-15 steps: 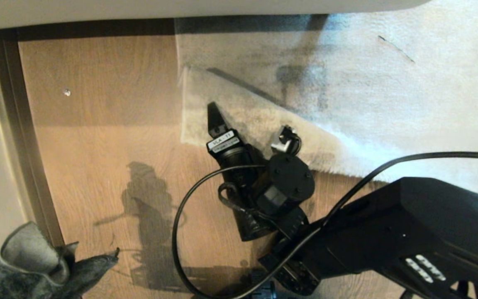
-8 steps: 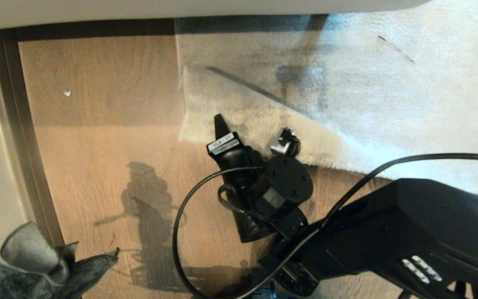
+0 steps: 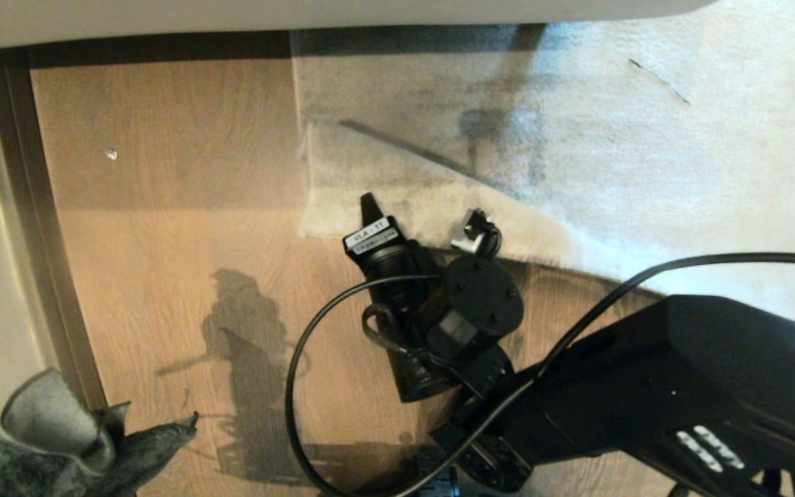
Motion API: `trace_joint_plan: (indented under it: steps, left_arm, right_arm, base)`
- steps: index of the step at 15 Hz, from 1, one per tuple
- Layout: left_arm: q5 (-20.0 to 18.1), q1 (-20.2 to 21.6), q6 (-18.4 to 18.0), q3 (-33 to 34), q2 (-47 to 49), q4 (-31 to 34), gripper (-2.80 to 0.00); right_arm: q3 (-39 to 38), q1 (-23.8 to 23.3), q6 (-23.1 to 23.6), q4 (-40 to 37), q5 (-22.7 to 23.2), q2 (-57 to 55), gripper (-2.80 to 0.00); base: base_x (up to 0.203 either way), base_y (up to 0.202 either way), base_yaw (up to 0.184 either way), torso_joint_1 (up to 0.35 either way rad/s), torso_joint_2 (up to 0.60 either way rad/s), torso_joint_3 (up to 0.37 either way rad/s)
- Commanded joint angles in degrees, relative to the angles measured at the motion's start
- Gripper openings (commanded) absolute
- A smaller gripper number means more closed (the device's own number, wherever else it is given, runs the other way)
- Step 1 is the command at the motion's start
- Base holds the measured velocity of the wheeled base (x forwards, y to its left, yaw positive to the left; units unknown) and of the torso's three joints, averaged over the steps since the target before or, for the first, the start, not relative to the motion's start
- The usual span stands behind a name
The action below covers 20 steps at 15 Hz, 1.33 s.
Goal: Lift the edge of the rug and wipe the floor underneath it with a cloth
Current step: Lift up the carpet
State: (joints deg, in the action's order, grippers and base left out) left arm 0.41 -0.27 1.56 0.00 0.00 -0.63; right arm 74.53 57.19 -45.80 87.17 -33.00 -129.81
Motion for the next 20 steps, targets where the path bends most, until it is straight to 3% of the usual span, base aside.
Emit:
trace_joint_plan:
  steps: [1, 20]
  left_arm:
    - [0.02, 0.00, 0.10, 0.00, 0.00, 0.02, -2.80]
    - [0.02, 0.00, 0.11, 0.00, 0.00, 0.00, -2.80]
  right_arm:
    - [-0.36, 0.02, -0.25, 2.55, -0.56, 1.13, -2.80]
    - [-10.72, 0.03, -0.97, 2.56, -0.78, 21.52, -2.80]
  base:
    - [0.000, 0.000, 0.000, 0.000, 0.00, 0.000]
    - [0.000, 0.000, 0.000, 0.000, 0.00, 0.000]
